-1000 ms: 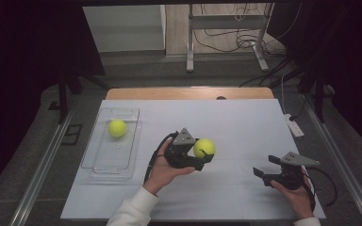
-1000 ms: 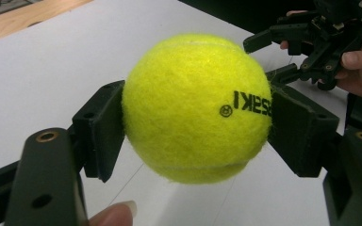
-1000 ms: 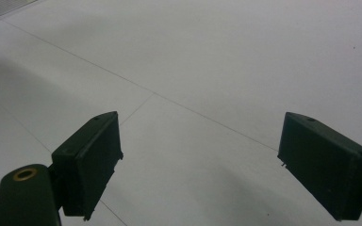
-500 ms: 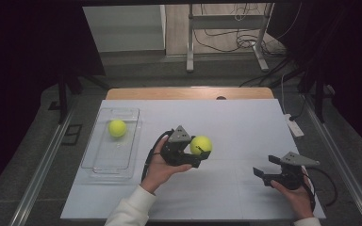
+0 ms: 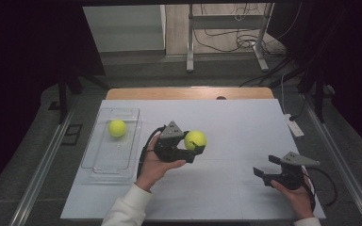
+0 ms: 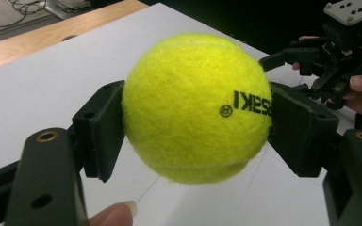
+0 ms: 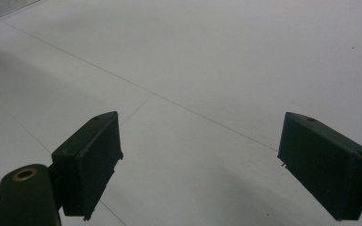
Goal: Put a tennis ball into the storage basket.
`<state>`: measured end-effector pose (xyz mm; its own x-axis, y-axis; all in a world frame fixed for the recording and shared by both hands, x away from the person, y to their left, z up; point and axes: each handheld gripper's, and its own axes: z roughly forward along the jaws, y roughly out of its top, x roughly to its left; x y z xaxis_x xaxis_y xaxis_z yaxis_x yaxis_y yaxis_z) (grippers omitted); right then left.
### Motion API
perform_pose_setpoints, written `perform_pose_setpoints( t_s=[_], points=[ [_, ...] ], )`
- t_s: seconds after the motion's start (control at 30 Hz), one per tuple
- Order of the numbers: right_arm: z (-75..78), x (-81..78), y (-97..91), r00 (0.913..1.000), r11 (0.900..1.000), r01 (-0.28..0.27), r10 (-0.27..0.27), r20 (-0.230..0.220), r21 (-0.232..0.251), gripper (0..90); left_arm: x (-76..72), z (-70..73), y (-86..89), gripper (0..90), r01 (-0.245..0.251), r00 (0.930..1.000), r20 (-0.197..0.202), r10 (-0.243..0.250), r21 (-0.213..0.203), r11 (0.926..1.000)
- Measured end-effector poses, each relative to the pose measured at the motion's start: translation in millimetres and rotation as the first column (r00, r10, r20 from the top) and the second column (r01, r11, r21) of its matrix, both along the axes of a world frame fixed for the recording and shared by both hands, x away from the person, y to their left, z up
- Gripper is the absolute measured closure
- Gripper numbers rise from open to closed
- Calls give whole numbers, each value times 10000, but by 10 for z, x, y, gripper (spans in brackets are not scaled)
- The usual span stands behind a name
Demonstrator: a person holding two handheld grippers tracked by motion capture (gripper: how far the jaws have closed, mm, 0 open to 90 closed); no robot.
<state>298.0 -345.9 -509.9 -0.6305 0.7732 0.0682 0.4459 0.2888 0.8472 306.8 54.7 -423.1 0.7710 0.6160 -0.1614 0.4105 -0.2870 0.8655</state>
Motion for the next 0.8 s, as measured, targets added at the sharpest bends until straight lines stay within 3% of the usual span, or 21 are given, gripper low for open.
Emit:
perform_pose_setpoints(
  t_s=[0.8],
  points=[
    [2,-2,1,10000,10000,6,-6,19,-7,141,1,111,179,269,-530,9981,284,539,-306,9981]
  ],
)
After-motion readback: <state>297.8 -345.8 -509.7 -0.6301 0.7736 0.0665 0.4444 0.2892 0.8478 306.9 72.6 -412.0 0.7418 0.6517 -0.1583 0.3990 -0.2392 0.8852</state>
